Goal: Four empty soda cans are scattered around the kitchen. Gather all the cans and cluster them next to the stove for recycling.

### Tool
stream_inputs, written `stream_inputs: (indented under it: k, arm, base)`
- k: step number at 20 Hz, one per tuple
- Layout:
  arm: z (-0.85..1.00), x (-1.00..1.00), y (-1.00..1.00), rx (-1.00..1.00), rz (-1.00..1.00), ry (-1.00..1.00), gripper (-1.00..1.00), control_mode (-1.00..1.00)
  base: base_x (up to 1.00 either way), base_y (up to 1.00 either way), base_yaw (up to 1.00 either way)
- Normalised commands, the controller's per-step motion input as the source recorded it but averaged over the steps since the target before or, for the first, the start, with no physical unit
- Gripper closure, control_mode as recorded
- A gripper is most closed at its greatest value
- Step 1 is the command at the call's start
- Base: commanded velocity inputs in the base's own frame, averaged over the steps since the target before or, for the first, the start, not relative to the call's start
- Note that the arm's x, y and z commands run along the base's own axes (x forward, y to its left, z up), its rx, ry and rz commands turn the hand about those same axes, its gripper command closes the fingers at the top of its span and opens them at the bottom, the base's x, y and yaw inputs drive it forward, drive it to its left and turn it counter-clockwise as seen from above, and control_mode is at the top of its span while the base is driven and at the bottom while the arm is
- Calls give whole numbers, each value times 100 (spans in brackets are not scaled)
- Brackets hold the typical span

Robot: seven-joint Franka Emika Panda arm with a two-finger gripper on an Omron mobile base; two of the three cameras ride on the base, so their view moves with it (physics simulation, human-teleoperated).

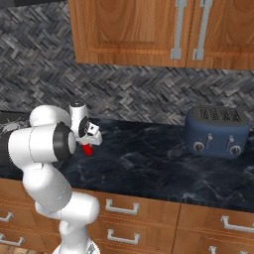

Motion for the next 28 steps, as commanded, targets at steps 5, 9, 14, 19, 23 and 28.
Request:
stream_inputs:
  k: [5,9,14,19,23,28]
  arm:
    - [-22,7,3,0,0,5,100,-100]
    - [-22,0,1,0,0,3,100,-100]
    - [-16,-1,0,0,0,1,-100,-100]
    - [-3,0,0,0,0,-2,-100,-100]
    - [0,0,0,0,0,-9,-100,-100]
    - [7,-1,0,0,0,-13,-100,-100]
  base:
    - [0,0,0]
    - [0,0,0]
    - [0,0,0]
    - [0,0,0]
    - [0,0,0]
    - [0,0,0]
